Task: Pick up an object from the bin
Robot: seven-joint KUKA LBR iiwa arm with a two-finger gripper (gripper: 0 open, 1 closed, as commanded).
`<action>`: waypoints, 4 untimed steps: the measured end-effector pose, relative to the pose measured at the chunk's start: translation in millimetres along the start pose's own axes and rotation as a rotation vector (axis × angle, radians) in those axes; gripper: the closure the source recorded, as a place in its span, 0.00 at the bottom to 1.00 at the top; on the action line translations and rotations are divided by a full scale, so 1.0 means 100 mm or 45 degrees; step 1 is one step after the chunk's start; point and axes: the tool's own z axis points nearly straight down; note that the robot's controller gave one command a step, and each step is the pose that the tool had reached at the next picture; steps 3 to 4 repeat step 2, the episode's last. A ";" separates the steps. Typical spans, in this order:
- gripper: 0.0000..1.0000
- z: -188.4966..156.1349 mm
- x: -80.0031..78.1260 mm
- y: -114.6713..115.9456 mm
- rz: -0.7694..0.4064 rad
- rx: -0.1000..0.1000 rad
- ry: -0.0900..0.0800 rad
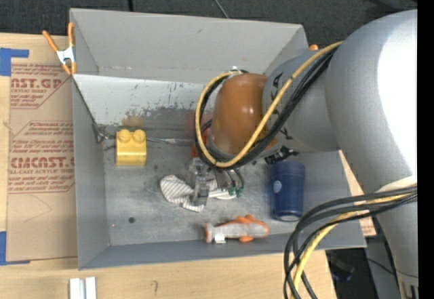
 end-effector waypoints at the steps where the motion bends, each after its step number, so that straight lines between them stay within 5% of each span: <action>1: 1.00 0.00 0.00 0.00 0.000 0.000 0.000; 2: 1.00 -1.36 -0.24 -0.12 -0.043 0.002 -0.002; 4: 1.00 -1.36 -0.24 -0.12 -0.043 0.002 -0.002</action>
Offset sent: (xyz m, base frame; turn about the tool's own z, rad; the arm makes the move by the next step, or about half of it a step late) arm 0.0235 -0.0121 0.1364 -0.0341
